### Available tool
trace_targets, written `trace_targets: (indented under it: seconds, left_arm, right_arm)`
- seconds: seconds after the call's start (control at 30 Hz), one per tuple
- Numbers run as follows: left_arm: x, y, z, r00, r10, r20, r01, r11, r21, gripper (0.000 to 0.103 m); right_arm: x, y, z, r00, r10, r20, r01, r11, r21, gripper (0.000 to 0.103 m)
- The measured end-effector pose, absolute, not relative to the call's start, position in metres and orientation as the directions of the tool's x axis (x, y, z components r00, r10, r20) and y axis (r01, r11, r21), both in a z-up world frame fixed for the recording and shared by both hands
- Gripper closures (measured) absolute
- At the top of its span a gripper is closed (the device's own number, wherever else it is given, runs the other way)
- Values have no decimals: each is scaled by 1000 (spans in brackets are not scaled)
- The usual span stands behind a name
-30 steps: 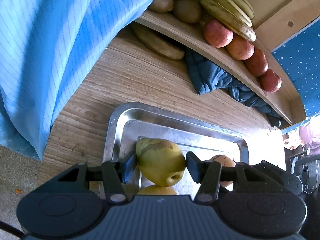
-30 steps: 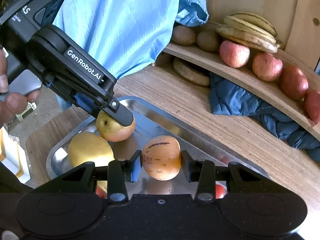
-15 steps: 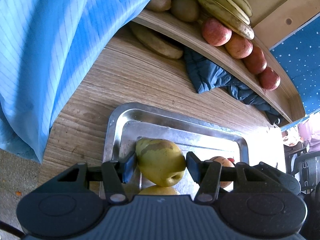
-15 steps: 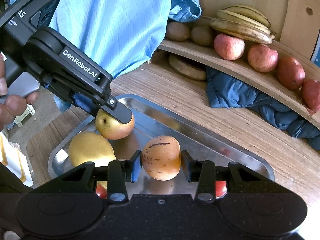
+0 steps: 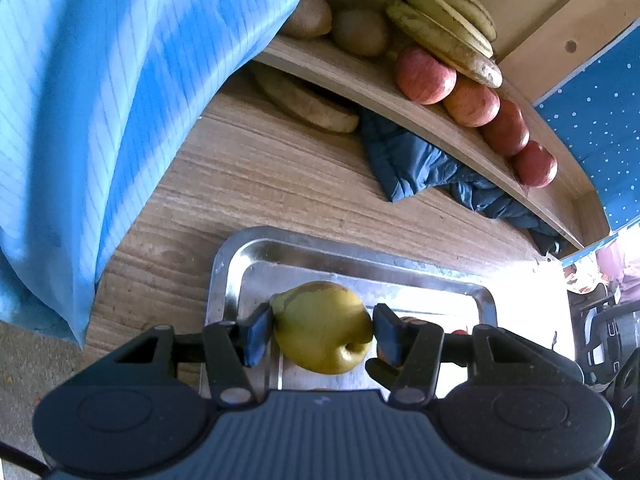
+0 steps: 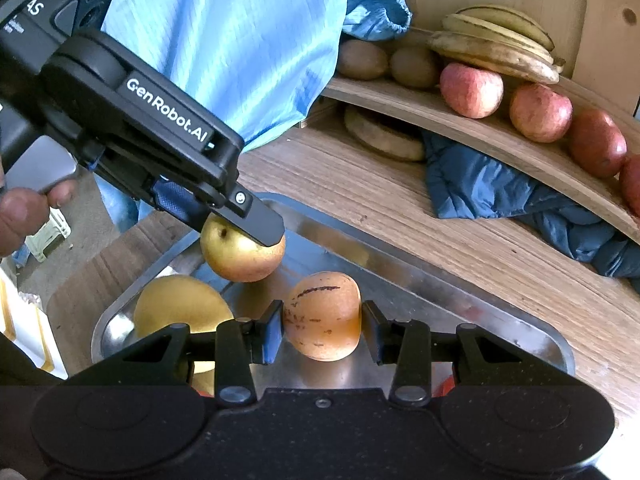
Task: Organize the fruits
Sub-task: 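Carry the pear and striped fruit over the metal tray and lower them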
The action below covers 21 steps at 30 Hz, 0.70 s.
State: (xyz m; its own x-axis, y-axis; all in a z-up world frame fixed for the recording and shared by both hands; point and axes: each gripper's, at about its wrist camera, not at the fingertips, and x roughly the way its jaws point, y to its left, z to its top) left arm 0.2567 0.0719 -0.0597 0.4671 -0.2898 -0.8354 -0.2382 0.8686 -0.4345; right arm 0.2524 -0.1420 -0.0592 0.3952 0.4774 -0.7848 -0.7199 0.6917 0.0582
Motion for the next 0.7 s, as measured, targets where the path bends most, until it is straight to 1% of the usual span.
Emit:
trace_targets:
  seconds: [0.47, 0.7]
  left_arm:
    - [261, 71, -60, 473, -288, -832, -213, 879, -426, 43]
    - [262, 72, -62, 482, -298, -824, -218, 870, -442, 42]
  right_arm:
    - [255, -144, -60, 417, 458, -785, -693, 719, 51, 60]
    - [254, -146, -57, 430, 449, -783, -685, 728, 41, 61]
